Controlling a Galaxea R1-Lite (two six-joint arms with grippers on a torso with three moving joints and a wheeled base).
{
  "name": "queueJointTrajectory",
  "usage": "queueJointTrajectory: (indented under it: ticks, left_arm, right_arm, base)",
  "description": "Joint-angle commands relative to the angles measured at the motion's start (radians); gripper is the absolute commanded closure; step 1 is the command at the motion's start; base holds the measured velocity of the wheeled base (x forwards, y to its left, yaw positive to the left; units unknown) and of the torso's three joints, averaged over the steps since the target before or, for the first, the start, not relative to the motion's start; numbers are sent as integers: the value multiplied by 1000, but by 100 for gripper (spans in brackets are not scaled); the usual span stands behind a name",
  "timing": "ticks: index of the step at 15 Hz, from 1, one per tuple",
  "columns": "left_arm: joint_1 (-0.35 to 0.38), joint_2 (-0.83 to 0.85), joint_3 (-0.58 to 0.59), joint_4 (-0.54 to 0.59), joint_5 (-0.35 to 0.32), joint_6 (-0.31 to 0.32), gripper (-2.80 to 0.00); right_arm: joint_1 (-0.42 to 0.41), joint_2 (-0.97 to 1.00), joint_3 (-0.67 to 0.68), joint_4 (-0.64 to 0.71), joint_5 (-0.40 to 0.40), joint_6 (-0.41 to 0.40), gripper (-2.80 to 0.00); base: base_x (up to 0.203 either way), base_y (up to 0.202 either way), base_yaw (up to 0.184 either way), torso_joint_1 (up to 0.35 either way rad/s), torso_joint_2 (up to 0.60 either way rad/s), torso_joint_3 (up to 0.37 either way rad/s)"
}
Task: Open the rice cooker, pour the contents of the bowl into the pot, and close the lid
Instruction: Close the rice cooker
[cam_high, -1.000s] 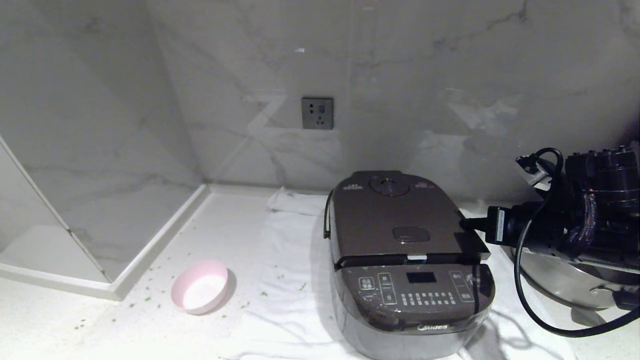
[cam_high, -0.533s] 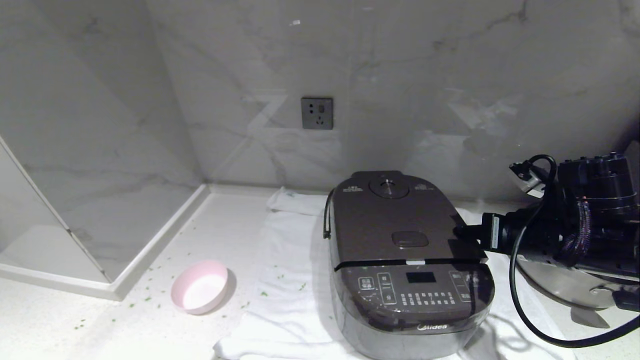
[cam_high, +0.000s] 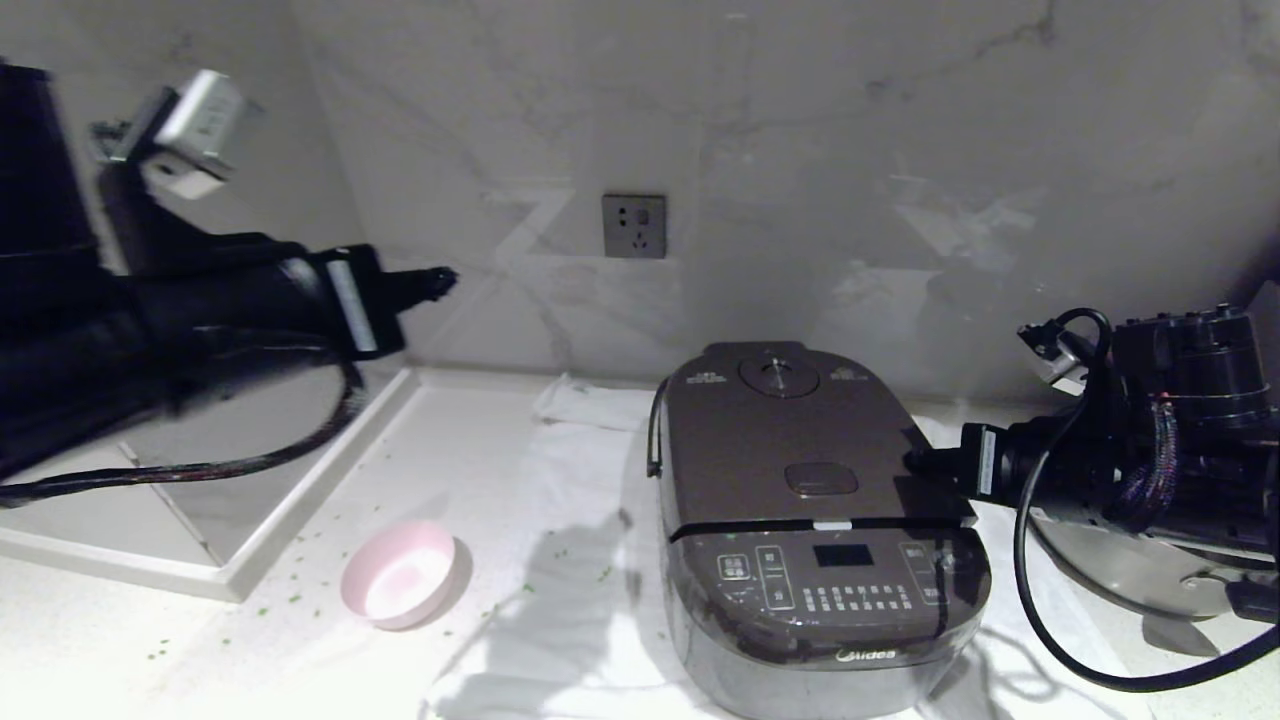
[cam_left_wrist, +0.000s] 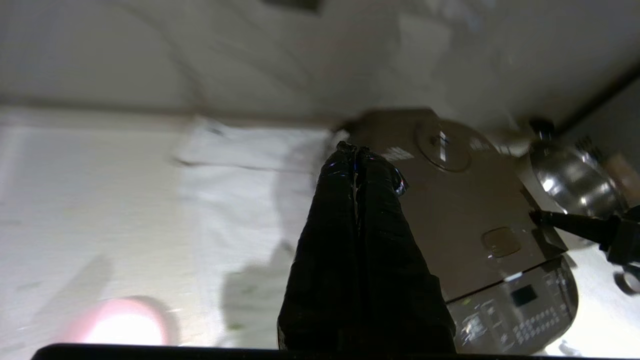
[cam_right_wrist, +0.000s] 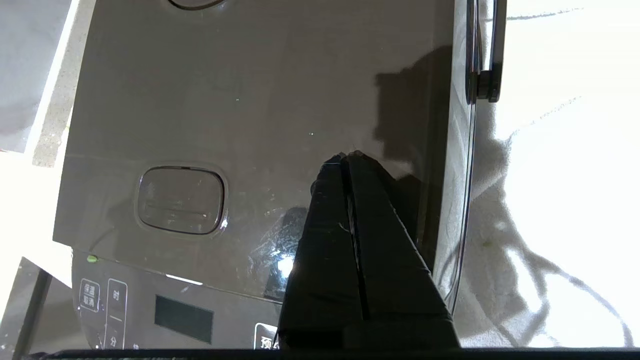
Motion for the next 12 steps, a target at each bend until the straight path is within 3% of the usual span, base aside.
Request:
queueJointTrajectory:
  ticks: [1, 3, 12]
  left_arm:
    - [-152, 275, -77, -30, 68, -19, 0]
    - [-229, 350, -110, -45, 105, -37, 0]
    - [-285, 369, 22, -48, 85, -35, 0]
  right_arm:
    - [0, 0, 0, -11, 1, 15, 0]
    - [0, -3, 0, -13, -1, 15, 0]
    - [10, -4, 1, -13, 1, 43, 0]
  base:
    - [0, 0, 0, 0, 0, 0]
    - [0, 0, 0, 0, 0, 0]
    - [0, 0, 0, 0, 0, 0]
